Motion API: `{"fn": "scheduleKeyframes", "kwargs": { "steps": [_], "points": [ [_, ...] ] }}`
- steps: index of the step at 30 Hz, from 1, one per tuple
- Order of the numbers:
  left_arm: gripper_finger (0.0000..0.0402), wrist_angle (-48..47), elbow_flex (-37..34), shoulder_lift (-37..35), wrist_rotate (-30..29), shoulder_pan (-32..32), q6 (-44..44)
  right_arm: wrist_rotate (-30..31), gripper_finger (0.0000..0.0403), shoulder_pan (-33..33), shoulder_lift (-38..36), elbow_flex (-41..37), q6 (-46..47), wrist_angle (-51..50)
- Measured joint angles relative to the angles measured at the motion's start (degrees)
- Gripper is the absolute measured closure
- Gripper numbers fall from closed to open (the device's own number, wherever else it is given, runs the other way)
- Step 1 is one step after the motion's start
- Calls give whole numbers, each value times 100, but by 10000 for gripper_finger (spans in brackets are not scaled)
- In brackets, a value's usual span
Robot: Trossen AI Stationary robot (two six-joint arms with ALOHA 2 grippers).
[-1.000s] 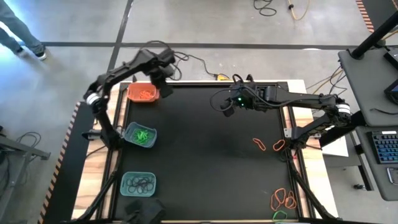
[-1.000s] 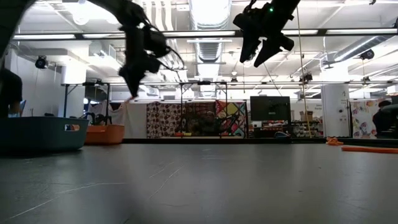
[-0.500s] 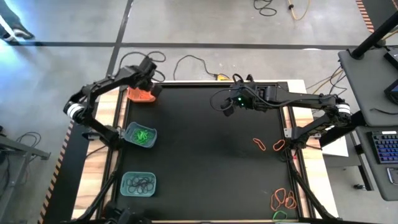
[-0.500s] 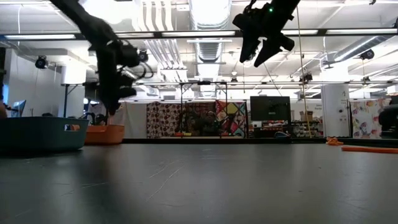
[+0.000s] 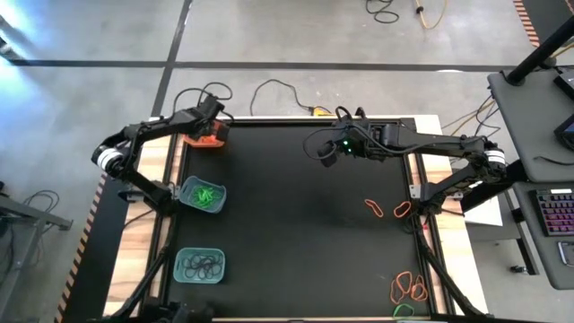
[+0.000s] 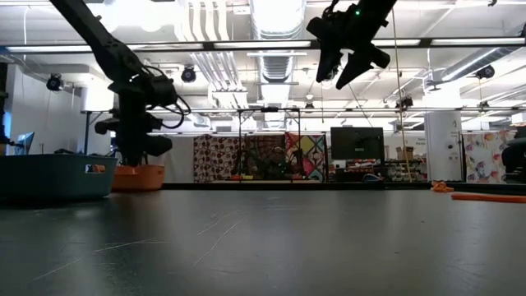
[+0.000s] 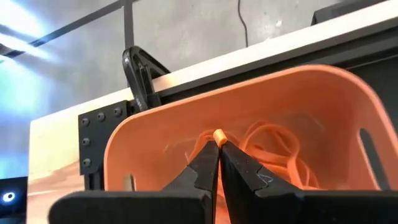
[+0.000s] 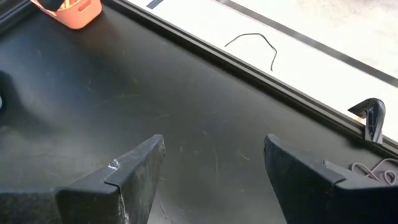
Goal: Sort rubber bands into baskets
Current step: Put the orange rubber band into the orange bin
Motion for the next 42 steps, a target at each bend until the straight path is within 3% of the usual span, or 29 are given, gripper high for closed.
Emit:
{"fn": "scheduleKeyframes", "kwargs": {
  "steps": [5,11,17,21,31,42],
  "points": [
    [402,203,43,3,166,2,19,2,138,-7,0,0,32,0],
    [402,337,33,5,1274,-48,-10,2,138,-13,0,0,34,2],
    [402,298,26,5,1290,-70,10,0,138,-13,2,0,38,2],
    [396,274,23,7,1190,-71,568,-7,138,-13,2,0,80,2],
    [338,-1,-27,12,945,164,939,-195,138,-13,2,0,135,2],
    [262,-1081,873,12,1056,184,1066,-496,138,-11,-19,0,128,-26]
  ]
}}
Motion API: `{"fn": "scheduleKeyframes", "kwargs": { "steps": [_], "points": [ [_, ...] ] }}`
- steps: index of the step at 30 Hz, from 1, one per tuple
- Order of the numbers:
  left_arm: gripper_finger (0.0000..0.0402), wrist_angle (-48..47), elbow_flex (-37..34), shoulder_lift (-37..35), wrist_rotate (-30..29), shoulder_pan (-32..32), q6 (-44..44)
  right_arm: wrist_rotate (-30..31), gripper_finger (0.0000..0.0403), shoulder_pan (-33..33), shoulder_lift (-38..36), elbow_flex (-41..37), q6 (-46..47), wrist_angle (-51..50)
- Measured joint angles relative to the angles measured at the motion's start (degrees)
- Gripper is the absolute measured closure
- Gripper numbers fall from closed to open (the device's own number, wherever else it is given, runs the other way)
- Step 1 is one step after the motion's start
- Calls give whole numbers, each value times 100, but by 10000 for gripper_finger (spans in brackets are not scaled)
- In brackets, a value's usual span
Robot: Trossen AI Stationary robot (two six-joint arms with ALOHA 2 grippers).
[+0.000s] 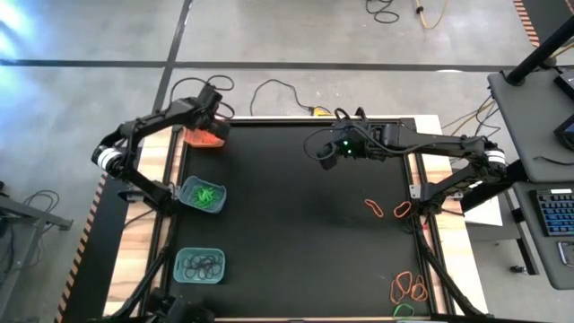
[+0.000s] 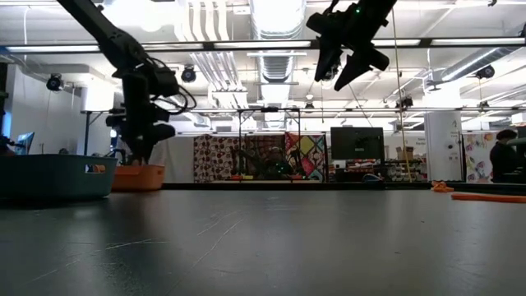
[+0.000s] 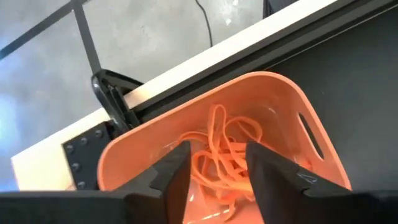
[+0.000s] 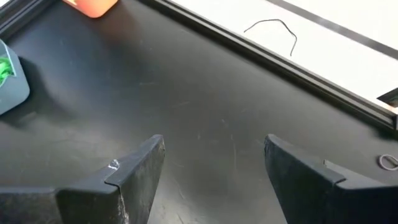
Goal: Sort rubber bands into baskets
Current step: Put the orange rubber band into the orange bin
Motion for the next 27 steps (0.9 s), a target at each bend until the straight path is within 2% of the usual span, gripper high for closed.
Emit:
{"fn": "scheduleKeyframes", "kwargs": {
  "steps": [4,6,8,10,12,14,16,21,24,27],
  "points": [
    [226,-667,413,0,44,0,85,17,138,-2,-110,5,74,-229],
    [215,-980,644,-18,371,-4,93,149,138,-45,-181,7,605,-724],
    [207,-1074,834,-83,1112,-46,71,155,138,-229,-223,7,1267,-1370],
    [204,-937,968,-150,2098,-132,27,178,138,-514,-226,3,1923,-1963],
    [204,-658,1051,-187,2932,-280,-6,175,139,-842,-226,-104,2200,-2288],
    [205,-312,1112,-199,3384,-484,-63,-16,143,-1208,-225,-323,2193,-2291],
    [207,-11,1148,-203,3486,-750,-78,-344,148,-1668,-215,-610,2050,-2222],
    [210,660,1061,-205,3480,-1457,-29,-468,163,-2637,-213,-1515,2088,-1689],
    [210,873,996,-205,3447,-1785,29,-813,175,-3015,-150,-1972,2289,-1389],
    [210,1038,937,-205,3313,-1965,31,-860,189,-3225,-47,-2335,2407,-1059]
  ]
}}
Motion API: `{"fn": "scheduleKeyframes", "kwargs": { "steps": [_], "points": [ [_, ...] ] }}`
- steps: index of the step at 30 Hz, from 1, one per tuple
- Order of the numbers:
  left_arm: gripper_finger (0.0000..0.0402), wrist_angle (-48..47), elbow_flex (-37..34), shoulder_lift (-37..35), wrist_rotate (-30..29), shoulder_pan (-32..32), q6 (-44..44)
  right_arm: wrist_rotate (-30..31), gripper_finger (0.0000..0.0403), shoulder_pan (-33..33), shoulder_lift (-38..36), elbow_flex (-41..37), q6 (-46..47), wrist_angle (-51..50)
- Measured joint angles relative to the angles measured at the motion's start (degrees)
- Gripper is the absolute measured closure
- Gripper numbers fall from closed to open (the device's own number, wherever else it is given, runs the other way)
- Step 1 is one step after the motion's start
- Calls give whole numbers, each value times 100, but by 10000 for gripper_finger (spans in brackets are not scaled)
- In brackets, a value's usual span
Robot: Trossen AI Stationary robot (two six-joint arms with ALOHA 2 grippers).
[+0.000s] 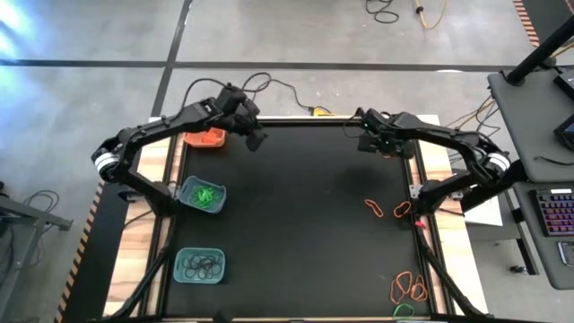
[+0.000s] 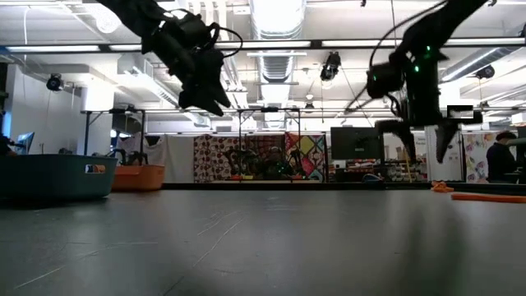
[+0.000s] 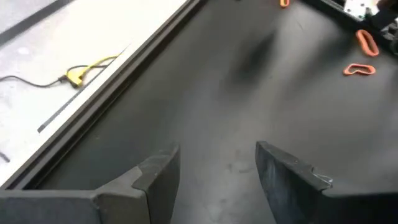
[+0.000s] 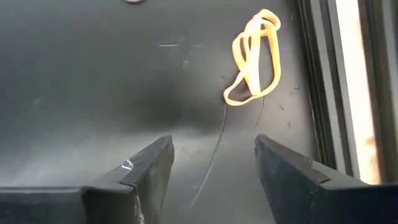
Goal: Sort rubber bands into baskets
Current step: Put the orange rubber band into the orange bin
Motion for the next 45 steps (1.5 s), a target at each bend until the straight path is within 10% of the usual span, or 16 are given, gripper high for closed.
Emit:
{"fn": "scheduleKeyframes", "kwargs": {
  "steps": [30,45],
  "points": [
    [210,-120,-102,0,-111,-57,-42,137,389,-787,890,-655,-612,1352],
    [210,749,-108,0,-188,-57,-9,-782,394,1062,339,-511,-201,2866]
  ]
}}
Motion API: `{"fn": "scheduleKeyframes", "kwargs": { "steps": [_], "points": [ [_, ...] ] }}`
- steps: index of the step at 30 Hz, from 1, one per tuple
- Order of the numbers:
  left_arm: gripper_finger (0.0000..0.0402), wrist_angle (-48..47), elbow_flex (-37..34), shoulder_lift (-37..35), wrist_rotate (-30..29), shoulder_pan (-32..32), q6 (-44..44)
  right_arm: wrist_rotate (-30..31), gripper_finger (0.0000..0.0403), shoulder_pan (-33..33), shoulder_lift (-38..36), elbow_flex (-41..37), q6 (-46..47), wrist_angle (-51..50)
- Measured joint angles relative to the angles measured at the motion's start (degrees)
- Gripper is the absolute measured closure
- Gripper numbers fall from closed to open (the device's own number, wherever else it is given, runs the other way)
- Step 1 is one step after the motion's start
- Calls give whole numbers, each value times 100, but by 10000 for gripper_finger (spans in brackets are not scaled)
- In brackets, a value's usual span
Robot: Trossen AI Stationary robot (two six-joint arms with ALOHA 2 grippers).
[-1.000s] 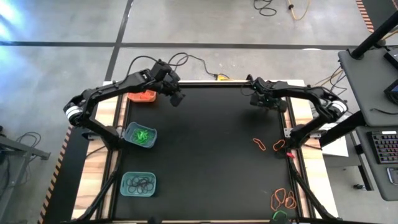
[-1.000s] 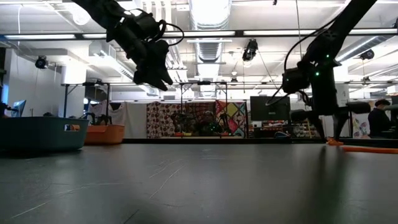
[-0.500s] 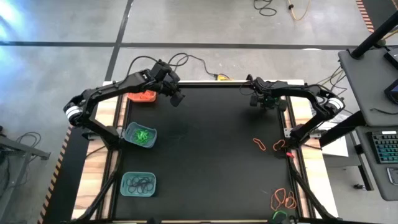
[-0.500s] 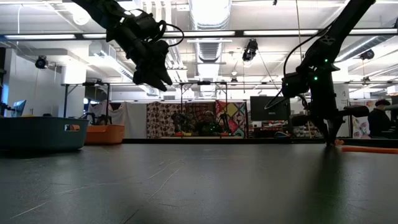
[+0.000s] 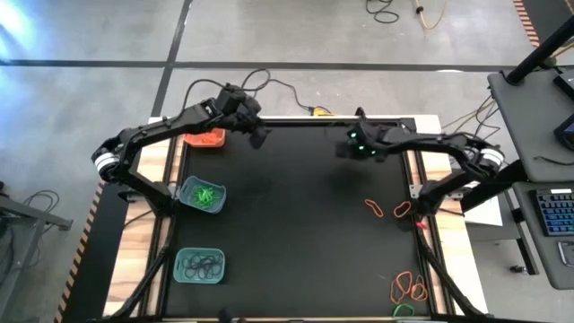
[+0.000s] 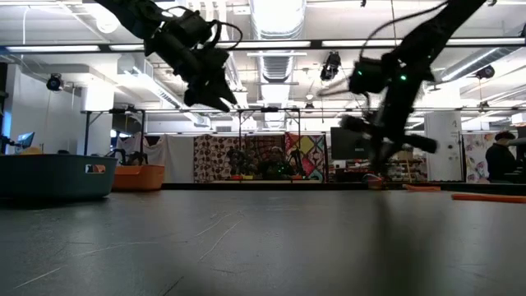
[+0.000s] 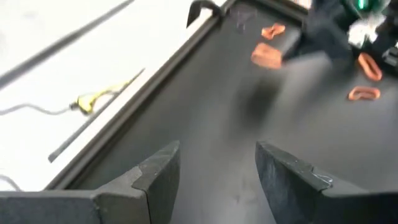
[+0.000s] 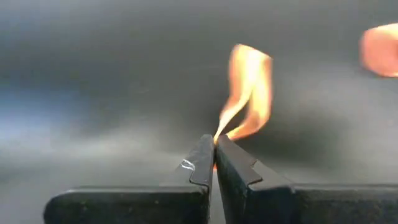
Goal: Sort rubber bands into baskets
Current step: Put the orange rubber band into the orange bin
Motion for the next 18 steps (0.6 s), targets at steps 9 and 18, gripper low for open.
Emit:
{"fn": "scheduleKeyframes", "kwargs": {
  "steps": [9,18],
  "points": [
    [210,358,0,0,-2,2,-41,-31,394,976,1331,1338,-714,801],
    [210,-614,0,2,-321,35,128,-557,394,1371,2831,3242,-2104,322]
  ]
}}
